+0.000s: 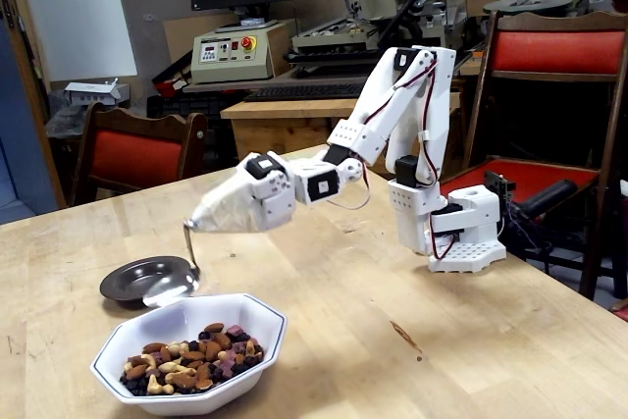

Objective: Use spoon to take food

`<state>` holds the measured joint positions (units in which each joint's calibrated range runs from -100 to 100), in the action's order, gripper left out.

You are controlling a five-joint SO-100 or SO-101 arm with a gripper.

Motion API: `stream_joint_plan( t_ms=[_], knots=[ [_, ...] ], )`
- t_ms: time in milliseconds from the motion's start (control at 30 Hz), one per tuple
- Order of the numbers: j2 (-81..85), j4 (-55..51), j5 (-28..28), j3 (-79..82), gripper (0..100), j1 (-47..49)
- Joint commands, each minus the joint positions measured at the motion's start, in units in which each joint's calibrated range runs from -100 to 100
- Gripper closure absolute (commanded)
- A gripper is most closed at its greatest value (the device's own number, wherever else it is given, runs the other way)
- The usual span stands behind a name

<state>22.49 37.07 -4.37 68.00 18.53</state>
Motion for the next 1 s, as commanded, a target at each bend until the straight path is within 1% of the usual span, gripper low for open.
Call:
stream_joint_plan(
  t_ms=[0, 200, 367, 667, 867, 967],
  knots=[
    [2.2, 1.27, 0.05, 3.77, 96, 0.5],
    [2.37, 1.35, 3.66, 6.52, 96, 0.5],
    [2.37, 1.35, 5.57, 6.61, 96, 0.5],
    [2.37, 1.35, 5.67, 6.61, 96, 0.5],
    [2.46, 1.35, 7.47, 6.52, 96, 0.13],
    [2.46, 1.35, 7.23, 6.43, 96, 0.06]
  ],
)
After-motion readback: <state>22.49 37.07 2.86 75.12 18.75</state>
